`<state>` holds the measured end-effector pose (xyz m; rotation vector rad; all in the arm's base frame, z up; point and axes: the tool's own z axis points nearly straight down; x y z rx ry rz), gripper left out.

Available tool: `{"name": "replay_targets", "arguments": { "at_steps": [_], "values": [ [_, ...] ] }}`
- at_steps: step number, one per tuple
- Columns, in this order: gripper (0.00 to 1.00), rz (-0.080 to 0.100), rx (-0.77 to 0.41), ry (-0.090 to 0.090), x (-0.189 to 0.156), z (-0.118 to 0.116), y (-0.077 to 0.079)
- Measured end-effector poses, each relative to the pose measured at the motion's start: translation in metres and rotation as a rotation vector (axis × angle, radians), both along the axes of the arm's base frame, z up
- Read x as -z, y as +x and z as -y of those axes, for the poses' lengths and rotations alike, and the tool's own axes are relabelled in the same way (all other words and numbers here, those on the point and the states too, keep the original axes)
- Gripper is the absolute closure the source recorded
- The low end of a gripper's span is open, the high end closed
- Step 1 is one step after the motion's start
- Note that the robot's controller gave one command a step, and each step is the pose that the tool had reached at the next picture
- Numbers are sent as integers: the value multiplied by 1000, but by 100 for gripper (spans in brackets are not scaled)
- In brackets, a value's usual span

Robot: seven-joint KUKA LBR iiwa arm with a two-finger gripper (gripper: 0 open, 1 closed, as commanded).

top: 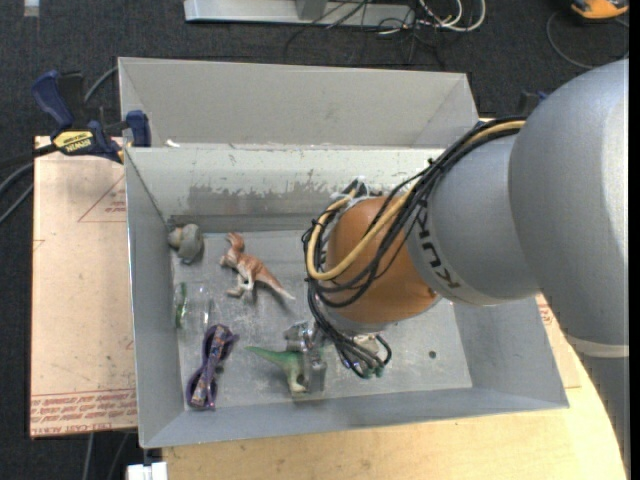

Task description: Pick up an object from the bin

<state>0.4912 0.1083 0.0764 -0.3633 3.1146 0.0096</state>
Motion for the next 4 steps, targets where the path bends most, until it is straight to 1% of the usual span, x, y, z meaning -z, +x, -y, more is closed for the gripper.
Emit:
{"name": "replay_targets", "arguments": {
  "at_steps": [1,2,3,4],
  "values": [
    [100,-1,-46,-6,7,53,5],
    [100,0,25,3,5,1,1],
    [100,-1,-108,-5,-92,23,32],
    [100,3,30,5,3,9,33]
  ]
}}
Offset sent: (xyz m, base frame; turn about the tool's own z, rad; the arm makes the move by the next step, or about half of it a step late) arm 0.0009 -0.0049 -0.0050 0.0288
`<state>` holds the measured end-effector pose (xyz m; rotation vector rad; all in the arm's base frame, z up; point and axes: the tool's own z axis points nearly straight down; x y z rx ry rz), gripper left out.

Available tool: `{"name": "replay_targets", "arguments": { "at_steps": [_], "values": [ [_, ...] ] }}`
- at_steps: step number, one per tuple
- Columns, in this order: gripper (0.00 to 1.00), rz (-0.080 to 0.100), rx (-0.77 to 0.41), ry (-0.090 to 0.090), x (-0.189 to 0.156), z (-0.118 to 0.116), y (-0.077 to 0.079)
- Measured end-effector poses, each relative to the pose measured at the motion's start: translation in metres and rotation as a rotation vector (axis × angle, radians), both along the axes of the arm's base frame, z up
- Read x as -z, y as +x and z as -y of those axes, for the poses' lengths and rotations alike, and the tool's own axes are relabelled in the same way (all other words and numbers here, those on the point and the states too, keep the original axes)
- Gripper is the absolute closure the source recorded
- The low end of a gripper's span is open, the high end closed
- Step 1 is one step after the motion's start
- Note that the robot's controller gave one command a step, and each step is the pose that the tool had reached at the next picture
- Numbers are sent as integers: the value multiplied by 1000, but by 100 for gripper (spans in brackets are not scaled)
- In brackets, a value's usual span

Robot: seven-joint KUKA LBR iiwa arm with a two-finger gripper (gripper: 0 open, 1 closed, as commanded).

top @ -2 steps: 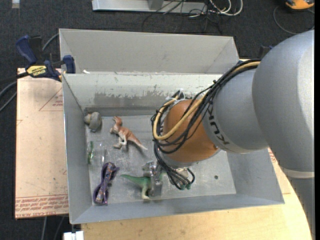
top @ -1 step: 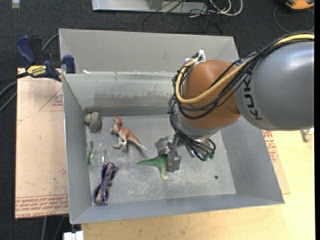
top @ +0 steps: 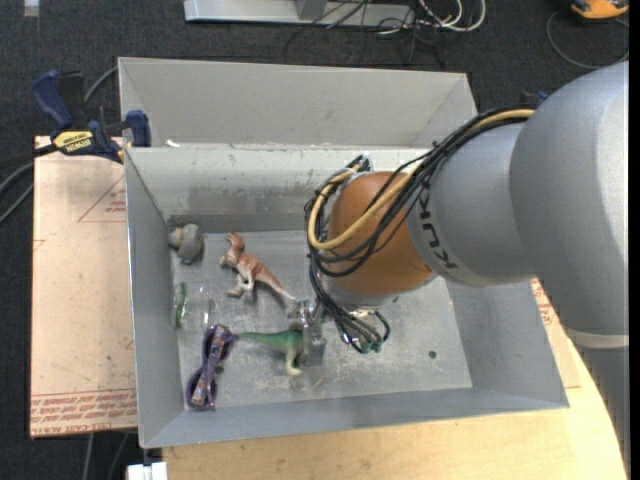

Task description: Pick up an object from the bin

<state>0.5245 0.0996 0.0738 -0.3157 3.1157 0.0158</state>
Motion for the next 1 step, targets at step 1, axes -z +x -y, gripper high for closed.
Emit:
{"name": "replay_targets", "arguments": {
  "at_steps": [1],
  "values": [
    [100,-4,-250,-8,-248,10,-5]
  ]
}}
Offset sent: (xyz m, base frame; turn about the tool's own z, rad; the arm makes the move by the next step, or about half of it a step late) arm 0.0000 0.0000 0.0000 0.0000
